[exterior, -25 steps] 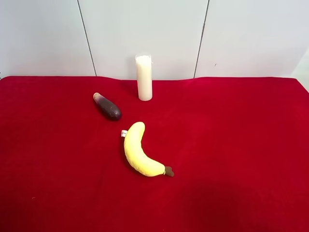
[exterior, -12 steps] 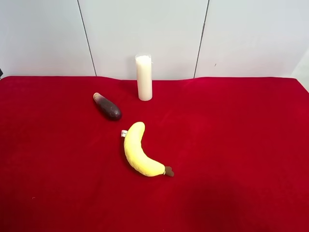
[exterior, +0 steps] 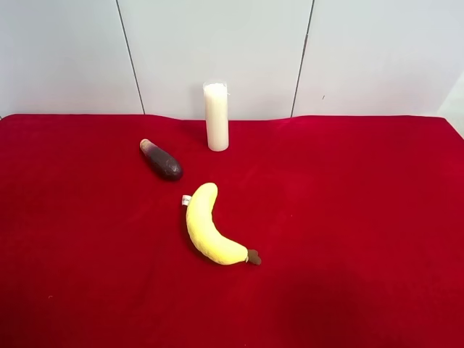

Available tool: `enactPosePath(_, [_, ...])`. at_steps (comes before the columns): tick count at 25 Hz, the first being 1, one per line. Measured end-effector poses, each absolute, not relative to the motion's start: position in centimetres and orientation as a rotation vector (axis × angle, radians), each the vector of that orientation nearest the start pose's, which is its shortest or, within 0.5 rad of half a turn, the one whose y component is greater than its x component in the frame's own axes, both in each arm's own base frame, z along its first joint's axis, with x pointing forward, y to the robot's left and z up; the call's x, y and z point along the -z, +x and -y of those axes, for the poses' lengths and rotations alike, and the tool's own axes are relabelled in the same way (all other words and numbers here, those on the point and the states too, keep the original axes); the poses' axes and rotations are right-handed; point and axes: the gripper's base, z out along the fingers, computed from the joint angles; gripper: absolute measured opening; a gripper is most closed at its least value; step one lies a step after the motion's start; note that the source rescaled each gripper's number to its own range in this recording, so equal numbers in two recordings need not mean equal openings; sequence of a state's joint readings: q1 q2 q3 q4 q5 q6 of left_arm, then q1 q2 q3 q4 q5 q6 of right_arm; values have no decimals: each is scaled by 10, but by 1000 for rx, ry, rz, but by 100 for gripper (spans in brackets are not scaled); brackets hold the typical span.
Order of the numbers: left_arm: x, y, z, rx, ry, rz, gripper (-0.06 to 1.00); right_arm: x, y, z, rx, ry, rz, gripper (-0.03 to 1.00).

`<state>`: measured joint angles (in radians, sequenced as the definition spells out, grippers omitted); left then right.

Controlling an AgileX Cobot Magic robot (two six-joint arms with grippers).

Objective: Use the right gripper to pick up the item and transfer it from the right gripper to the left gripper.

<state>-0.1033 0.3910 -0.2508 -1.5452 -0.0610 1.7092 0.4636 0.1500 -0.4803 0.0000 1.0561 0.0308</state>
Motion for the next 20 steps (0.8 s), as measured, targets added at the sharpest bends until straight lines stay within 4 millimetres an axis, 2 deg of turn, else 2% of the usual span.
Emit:
enactPosePath(2, [-272,96,-4,-243,165,-1604,100,-271,18,-9,-274,-477,-2171,33])
enactPosePath(4, [-273,96,-10,-314,141,-1597,100,-271,18,-9,-274,-477,-2171,33])
enactPosePath(11, [-273,96,-10,-324,143,-1596,100,-271,18,-9,-274,-477,-2171,33])
enactPosePath(20, [-271,96,9,29,118,-1611,100,-271,18,-9,-274,-477,-2171,33])
